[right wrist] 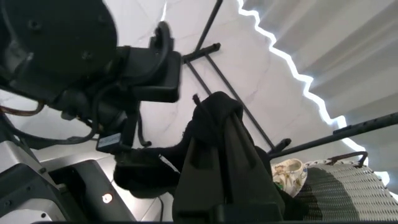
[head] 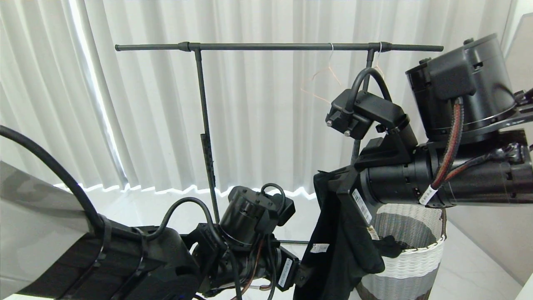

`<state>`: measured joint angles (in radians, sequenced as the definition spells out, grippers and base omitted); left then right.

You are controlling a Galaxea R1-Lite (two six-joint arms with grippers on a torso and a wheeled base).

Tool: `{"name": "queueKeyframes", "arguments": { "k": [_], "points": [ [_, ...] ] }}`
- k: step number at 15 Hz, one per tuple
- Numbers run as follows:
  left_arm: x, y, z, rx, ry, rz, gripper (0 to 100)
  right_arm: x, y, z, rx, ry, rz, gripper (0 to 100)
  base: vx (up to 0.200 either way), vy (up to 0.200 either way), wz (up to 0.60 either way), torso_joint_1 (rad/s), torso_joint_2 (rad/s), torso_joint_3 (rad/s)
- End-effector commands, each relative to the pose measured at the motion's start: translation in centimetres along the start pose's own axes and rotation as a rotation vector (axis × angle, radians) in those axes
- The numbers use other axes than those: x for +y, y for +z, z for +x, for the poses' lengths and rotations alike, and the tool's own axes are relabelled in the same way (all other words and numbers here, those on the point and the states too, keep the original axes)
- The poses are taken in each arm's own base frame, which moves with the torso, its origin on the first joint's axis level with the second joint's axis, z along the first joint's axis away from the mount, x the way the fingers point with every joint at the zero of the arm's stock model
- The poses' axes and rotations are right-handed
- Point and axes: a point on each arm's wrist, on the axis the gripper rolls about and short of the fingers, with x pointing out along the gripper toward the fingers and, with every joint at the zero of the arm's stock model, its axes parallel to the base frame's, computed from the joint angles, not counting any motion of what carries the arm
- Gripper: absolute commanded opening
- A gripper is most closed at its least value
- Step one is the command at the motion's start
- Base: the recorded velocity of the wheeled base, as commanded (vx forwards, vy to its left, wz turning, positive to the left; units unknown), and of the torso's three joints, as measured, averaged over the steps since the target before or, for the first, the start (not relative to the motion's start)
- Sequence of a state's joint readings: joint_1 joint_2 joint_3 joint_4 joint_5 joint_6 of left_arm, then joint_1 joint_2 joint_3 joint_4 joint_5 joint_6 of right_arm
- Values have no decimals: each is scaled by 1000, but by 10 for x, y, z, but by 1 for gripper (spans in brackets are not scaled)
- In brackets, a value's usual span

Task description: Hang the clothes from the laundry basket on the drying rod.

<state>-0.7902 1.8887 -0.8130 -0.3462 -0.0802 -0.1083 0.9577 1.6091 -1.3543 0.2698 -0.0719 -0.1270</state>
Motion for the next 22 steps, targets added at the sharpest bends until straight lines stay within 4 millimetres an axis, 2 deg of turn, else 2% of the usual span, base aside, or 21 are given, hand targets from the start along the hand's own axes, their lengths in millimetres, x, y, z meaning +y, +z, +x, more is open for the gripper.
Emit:
{"name": "queueKeyframes", "arguments": {
  "k": [1, 4, 8, 9, 13, 14, 15, 16, 19, 20, 22],
  "points": [
    [1, -16, -5, 7, 11, 1, 100, 0, 1, -2, -5, -1, 0, 0, 0, 0, 0, 0, 0, 0],
    [3, -34, -5, -10, 11, 7, 100, -1, 1, -3, -9, -2, -1, 0, 0, 0, 0, 0, 0, 0],
    [5, -37, -3, -15, 61, 7, 100, 1, 1, -2, -5, 3, -5, 0, 0, 0, 0, 0, 0, 0],
    [4, -37, -3, -13, 60, 8, 0, 1, 1, -2, -4, 4, -6, 0, 0, 0, 0, 0, 0, 0],
    [3, -46, -5, 2, 153, 22, 0, 0, -4, 0, 18, -20, -4, 0, 0, 0, 0, 0, 0, 0],
    [-2, -47, -5, -11, 169, 37, 0, -1, -6, 1, 26, -37, -1, 0, 0, 0, 0, 0, 0, 0],
    [-12, -45, -15, -102, 169, 54, 0, -4, -9, 0, 36, -65, 10, 0, 0, 0, 0, 0, 0, 0],
    [-19, -43, -28, -156, 142, 61, 0, -4, -12, -4, 37, -68, 12, 0, 0, 0, 0, 0, 0, 0],
    [-23, -31, -75, -296, 116, 52, 0, -5, -21, -13, 49, -77, 14, 0, 0, 0, 0, 0, 0, 0],
    [-20, -30, -86, -292, 132, 53, 0, -5, -22, -17, 41, -78, 15, 0, 0, 0, 0, 0, 0, 0],
    [-20, -18, -127, -295, 140, 72, 0, -6, -22, -29, 20, -91, 20, 0, 0, 0, 0, 0, 0, 0]
  ]
}}
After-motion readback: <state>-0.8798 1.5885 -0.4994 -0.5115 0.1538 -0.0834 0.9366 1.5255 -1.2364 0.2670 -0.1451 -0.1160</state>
